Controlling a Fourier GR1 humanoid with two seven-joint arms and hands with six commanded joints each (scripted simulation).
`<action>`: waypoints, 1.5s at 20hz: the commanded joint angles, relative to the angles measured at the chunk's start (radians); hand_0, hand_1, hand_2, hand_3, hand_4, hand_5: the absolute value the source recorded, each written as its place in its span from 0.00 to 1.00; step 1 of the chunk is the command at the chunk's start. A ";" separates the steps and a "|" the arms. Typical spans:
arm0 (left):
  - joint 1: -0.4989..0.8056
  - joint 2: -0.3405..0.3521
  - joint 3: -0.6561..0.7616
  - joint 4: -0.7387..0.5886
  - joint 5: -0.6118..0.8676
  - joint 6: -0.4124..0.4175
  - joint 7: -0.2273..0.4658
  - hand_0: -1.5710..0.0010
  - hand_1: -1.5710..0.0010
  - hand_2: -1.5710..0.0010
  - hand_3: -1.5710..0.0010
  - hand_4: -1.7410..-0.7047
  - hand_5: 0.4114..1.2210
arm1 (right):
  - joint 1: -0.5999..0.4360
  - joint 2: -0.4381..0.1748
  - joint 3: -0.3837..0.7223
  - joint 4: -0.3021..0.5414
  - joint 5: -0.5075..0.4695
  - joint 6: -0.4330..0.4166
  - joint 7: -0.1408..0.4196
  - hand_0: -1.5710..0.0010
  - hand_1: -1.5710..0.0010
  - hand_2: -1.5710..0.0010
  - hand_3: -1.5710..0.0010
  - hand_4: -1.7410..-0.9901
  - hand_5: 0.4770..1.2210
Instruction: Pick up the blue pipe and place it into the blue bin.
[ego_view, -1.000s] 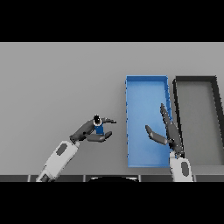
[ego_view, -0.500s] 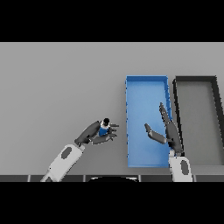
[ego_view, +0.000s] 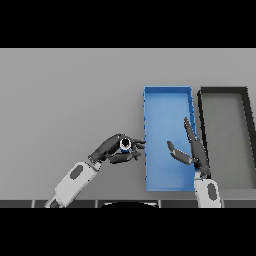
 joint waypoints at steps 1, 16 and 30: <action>-0.022 -0.007 0.000 -0.002 0.003 0.004 0.035 0.01 0.01 0.01 0.08 0.02 0.99 | 0.005 -0.005 -0.005 0.001 -0.012 0.010 -0.011 1.00 1.00 1.00 1.00 0.70 0.22; -0.032 0.008 -0.012 -0.024 0.002 -0.010 0.083 0.00 0.00 0.00 0.08 0.01 1.00 | -0.071 -0.025 -0.016 0.047 -0.089 0.098 -0.072 1.00 1.00 1.00 1.00 0.73 0.18; -0.037 0.010 -0.020 -0.001 -0.018 -0.002 0.080 0.00 0.00 0.00 0.09 0.01 1.00 | -0.343 -0.235 0.119 -0.259 -0.483 0.443 0.288 1.00 1.00 1.00 1.00 0.59 0.06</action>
